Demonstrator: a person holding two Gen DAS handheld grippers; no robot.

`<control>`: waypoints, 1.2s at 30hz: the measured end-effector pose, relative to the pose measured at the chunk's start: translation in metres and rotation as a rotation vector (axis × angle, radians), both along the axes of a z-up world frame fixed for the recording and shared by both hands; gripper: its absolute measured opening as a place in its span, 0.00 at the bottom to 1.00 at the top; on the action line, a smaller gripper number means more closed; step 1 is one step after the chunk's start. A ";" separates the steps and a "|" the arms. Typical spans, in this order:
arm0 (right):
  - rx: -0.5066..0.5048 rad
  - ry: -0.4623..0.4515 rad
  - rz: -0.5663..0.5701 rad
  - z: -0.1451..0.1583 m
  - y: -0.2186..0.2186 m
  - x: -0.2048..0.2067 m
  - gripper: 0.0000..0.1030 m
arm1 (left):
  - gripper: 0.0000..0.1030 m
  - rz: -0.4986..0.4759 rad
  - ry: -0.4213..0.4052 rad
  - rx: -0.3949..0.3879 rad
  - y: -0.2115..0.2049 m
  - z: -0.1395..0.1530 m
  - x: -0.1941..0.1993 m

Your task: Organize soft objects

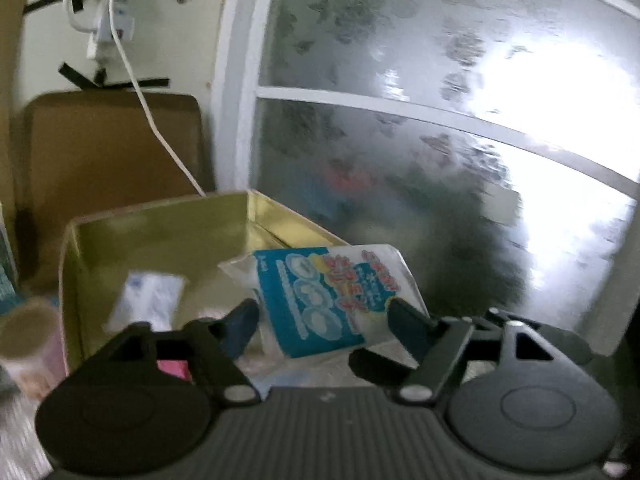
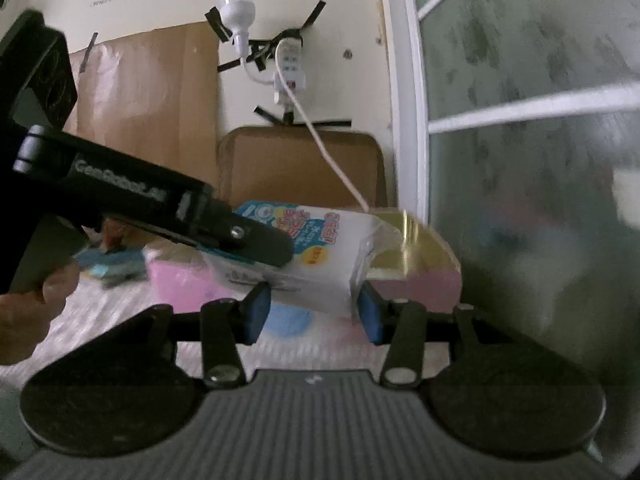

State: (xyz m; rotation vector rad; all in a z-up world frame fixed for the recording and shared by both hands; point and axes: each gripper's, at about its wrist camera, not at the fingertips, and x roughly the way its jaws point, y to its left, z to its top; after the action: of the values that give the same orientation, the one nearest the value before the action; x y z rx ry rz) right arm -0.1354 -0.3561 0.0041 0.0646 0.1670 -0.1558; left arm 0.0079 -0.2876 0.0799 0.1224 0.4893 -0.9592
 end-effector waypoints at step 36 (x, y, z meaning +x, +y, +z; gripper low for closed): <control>0.086 0.118 0.355 0.009 0.141 0.090 0.34 | 0.98 0.816 0.001 0.129 0.280 -0.074 0.016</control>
State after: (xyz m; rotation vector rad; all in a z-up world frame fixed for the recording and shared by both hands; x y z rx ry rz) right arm -0.0453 -0.2150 0.0133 0.1104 0.2997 0.2023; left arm 0.0239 -0.0072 0.0061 0.0297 0.5372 -0.1294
